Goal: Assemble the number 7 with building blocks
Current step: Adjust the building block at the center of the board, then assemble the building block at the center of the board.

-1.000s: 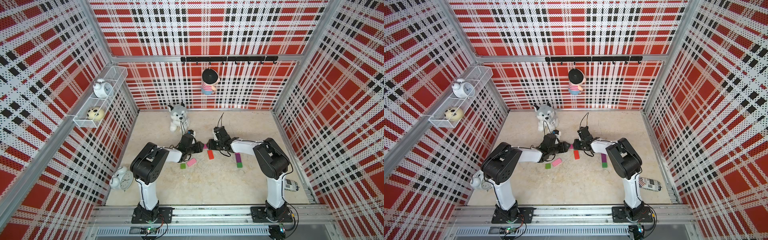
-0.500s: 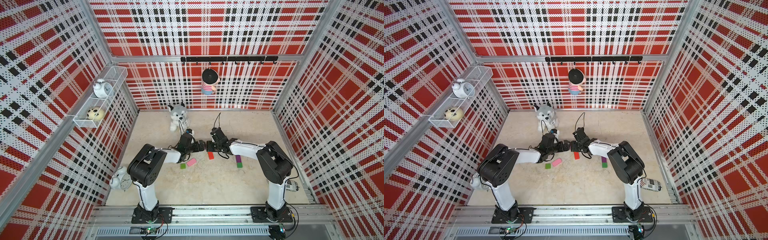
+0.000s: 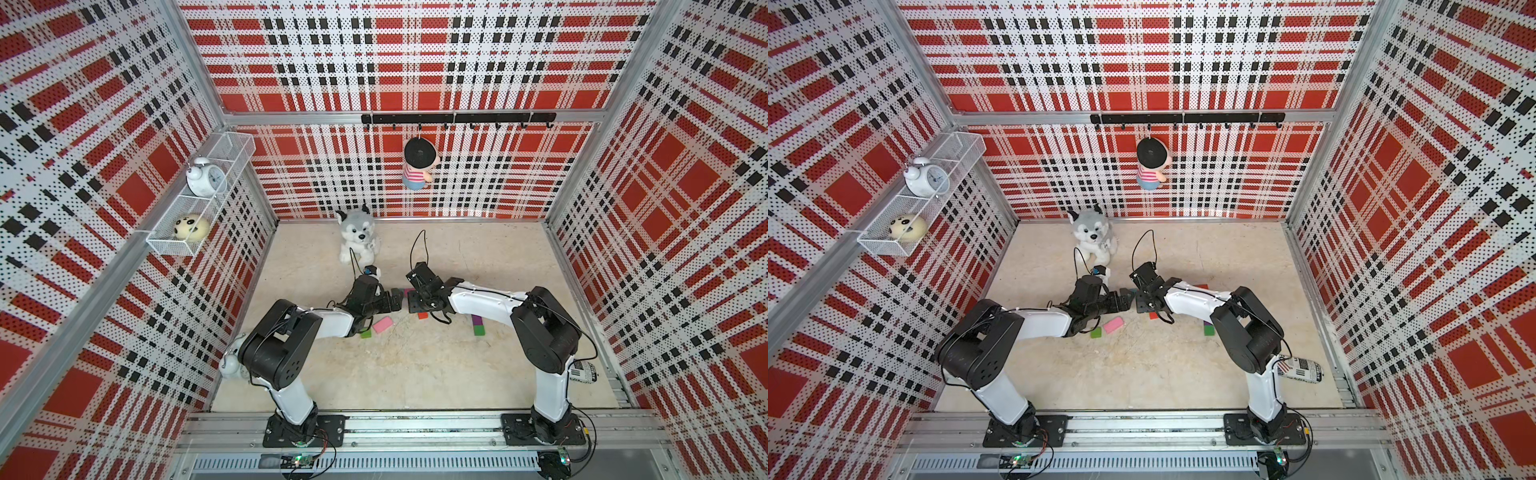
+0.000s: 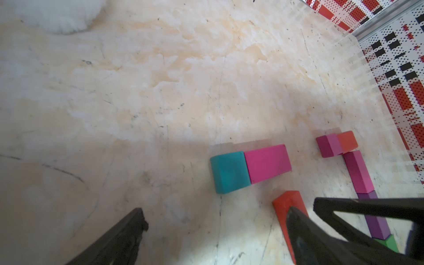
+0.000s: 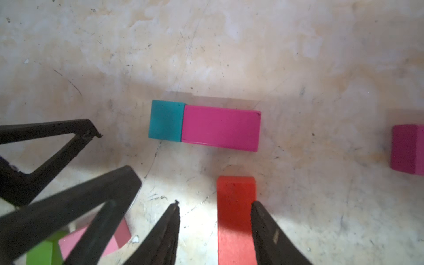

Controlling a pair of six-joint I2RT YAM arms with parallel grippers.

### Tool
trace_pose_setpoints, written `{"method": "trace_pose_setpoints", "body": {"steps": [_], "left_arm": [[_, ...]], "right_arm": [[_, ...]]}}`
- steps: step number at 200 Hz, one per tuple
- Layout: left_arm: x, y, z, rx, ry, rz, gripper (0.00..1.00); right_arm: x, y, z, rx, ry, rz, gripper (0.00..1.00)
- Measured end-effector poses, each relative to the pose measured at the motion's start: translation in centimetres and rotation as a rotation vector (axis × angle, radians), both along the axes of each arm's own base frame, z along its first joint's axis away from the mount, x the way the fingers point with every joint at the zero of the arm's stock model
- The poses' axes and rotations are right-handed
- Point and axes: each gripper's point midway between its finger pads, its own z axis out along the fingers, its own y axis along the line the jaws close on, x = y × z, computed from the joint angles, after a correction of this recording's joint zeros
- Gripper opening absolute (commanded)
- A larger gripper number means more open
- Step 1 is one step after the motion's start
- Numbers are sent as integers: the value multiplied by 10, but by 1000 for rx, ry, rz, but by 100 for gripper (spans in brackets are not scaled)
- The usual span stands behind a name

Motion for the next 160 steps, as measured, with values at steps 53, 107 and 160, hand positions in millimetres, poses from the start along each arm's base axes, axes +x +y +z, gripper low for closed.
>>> {"method": "trace_pose_setpoints", "body": {"steps": [53,107,160], "left_arm": [[-2,6,-6,8,12,8,98],[-2,14,-5,7,12,25,98],[-2,18,-4,4,11,31,98]], "right_arm": [[-3,-8,-4,-37,10,-12,52],[-6,-10,-12,-56,30,-9,49],[-10,-13,-25,-93,70,-5,44]]}}
